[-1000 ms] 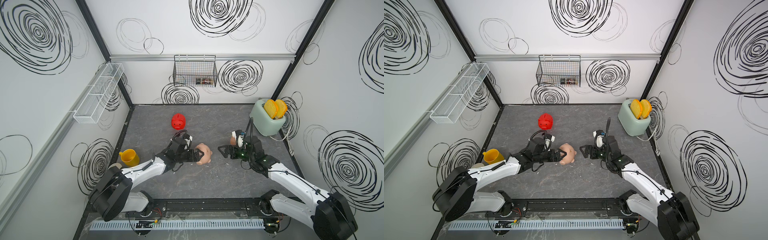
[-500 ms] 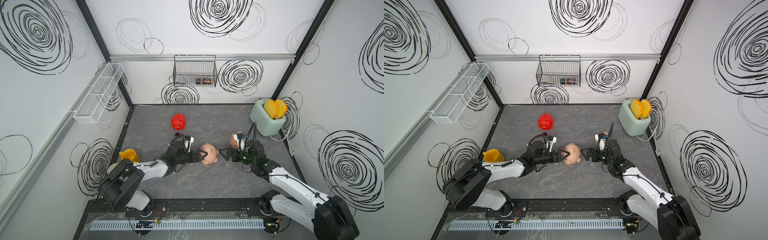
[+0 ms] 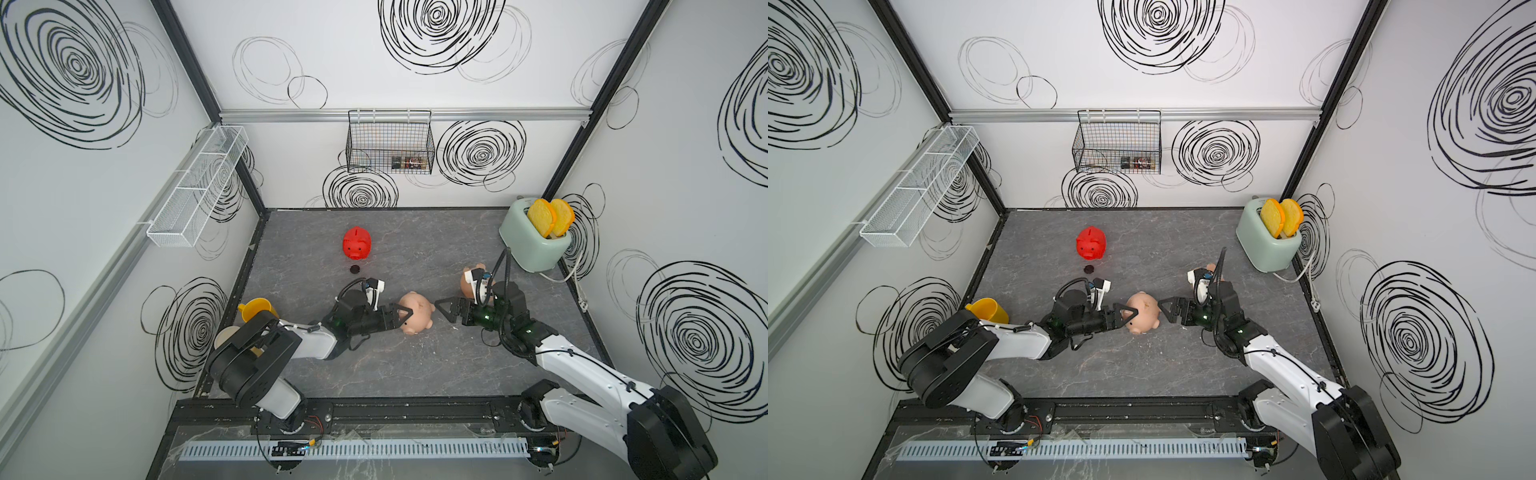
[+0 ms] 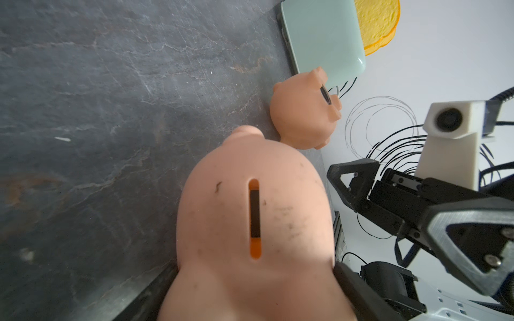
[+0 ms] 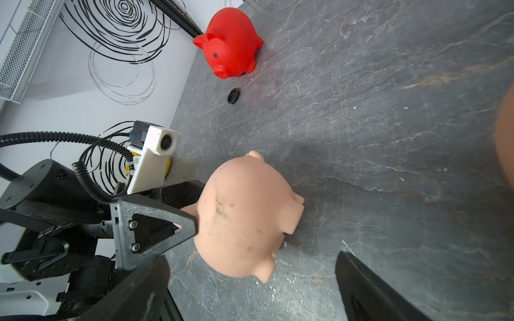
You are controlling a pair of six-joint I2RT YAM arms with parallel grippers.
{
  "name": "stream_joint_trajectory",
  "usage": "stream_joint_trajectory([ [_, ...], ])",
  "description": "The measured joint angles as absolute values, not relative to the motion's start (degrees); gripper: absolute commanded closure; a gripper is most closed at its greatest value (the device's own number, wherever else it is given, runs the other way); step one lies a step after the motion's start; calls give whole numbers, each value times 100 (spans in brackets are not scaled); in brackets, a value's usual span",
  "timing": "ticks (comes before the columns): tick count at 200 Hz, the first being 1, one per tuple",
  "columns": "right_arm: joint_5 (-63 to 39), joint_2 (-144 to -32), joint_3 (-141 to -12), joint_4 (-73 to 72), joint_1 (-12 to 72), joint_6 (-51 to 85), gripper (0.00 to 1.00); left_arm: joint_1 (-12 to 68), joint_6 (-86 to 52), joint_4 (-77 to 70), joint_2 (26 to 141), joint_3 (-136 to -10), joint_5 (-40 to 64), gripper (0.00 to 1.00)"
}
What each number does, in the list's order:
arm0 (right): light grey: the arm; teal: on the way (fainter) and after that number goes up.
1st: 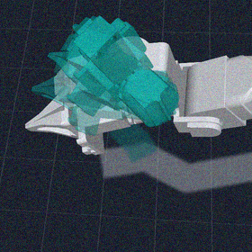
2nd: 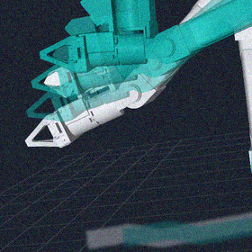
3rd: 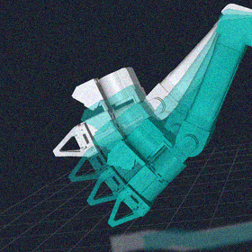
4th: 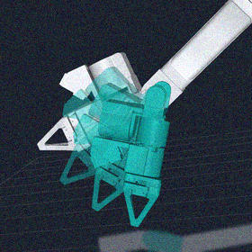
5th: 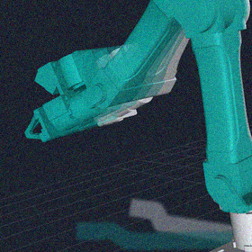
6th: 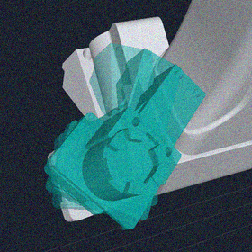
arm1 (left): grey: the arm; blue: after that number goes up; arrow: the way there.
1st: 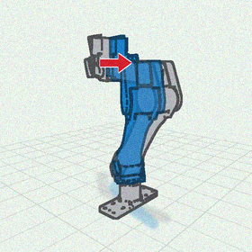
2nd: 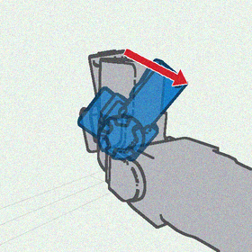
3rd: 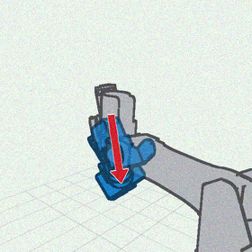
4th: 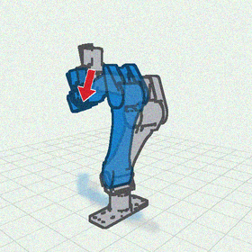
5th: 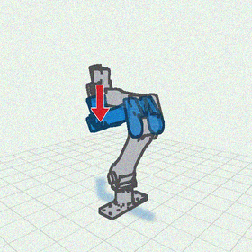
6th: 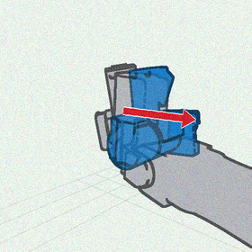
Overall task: Open piggy banks
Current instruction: Adjust the piggy bank at the center of the board.
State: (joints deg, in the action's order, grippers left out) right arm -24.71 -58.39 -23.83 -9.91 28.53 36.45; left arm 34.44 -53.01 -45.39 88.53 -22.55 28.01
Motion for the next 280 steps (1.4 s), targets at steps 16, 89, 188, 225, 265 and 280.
stream_joint_trajectory([
  [16, -2467, -5905, -2383, -1011, 2930, 3671, 1, 3444, -5339, -4668, 8892, -2202, 2777, 0],
  [89, -2443, -6104, -2383, -1096, 3048, 3728, 0, 3315, -5402, -4770, 8807, -1900, 2696, 4],
  [188, -2294, -6272, -2383, -1120, 3124, 3719, 1, 2674, -5365, -5019, 8488, -1302, 3116, 4],
  [225, -1831, -6388, -2464, -932, 3448, 3601, 9, 2504, -5271, -4836, 8162, -1262, 3194, 4],
  [265, -1229, -6694, -2762, -659, 3739, 3514, 27, 2473, -4829, -3723, 7367, -1570, 2939, 4],
  [280, -1048, -6934, -2908, -604, 3765, 3511, 36, 2469, -4668, -3334, 7218, -1815, 2770, 4],
])
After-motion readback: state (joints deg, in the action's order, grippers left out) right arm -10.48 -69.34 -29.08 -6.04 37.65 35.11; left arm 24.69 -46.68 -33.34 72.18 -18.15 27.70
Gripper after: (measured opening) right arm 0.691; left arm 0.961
